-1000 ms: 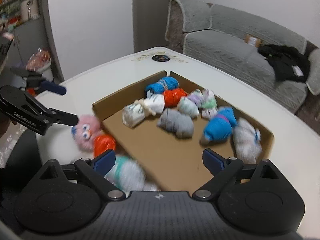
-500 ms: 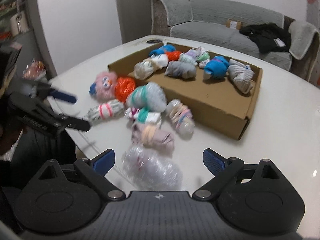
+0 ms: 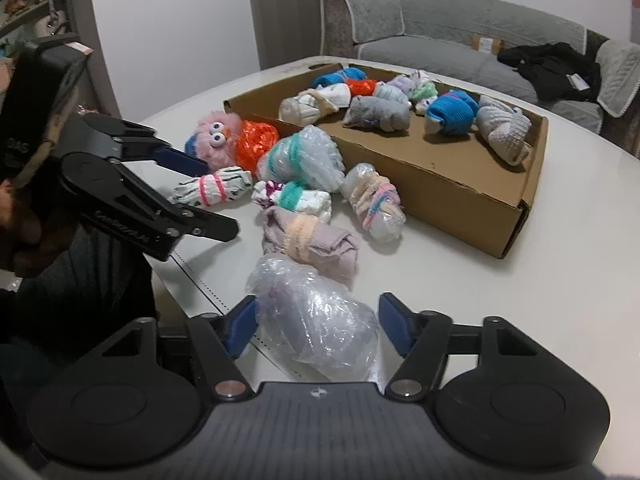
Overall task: Organize objects
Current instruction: 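Grasp the pink-banded striped roll with left tool while right grasps clear plastic bundle, then carry both bundles into the tray and open both tools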
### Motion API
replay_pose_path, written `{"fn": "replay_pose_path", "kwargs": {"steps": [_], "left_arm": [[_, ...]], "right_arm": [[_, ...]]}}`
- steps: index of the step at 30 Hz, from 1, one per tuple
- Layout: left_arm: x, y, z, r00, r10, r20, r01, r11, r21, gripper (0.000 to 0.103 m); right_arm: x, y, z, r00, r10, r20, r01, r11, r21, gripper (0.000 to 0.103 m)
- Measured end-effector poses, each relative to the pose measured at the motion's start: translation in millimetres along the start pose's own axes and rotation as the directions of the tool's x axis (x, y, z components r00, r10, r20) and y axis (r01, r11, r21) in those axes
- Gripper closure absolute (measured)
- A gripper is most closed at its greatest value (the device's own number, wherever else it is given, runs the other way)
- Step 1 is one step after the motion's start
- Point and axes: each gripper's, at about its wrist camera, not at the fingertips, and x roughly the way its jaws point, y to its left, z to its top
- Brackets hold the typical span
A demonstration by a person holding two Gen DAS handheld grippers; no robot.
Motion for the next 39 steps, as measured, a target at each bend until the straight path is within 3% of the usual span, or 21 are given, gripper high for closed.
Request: {"fn": "replay_pose_path", "kwargs": {"steps": [2, 3, 8, 10, 23, 32, 39], "left_arm": [[-1, 2, 0, 0.999, -0.039, -0.002, 0.039, 0.999, -0.023, 0.034], [-2, 2, -1, 0.999, -0.042, 0.000, 0.042, 0.999, -0.028, 0.036], [-6, -1, 0, 0.999, -0.052, 0.000, 0.052, 0.998, -0.035, 0.065], [-7, 0, 1, 0.999, -0.052, -0.006, 0.052, 0.998, -0.040, 0.066], [-45, 14, 10, 0.999, -0.047, 0.011, 0.048, 0.996, -0.076, 0.067], [-72, 42, 61, 0.999, -0.015, 0.051, 0.018, 0.998, -0.059, 0.067], [-38, 56, 113, 0.998, -0.065, 0.017, 0.065, 0.998, -0.026, 0.067]], "right_arm": [[-2, 0, 0, 1.000, 0.007, 0.003, -0.007, 1.000, -0.012, 0.054], [-2, -1, 0, 1.000, 0.010, 0.002, -0.010, 1.000, -0.016, 0.055], [-5, -2, 0, 1.000, 0.017, -0.009, -0.017, 1.000, -0.023, 0.060], [-7, -2, 0, 1.000, 0.014, -0.010, -0.014, 1.000, -0.027, 0.065], [-42, -19, 14, 0.998, 0.037, 0.043, -0.038, 0.999, 0.016, 0.066], [-72, -36, 62, 0.988, 0.028, 0.152, -0.025, 0.999, -0.020, 0.066], [-53, -51, 103, 0.984, 0.040, 0.171, -0.028, 0.997, -0.078, 0.066]]}}
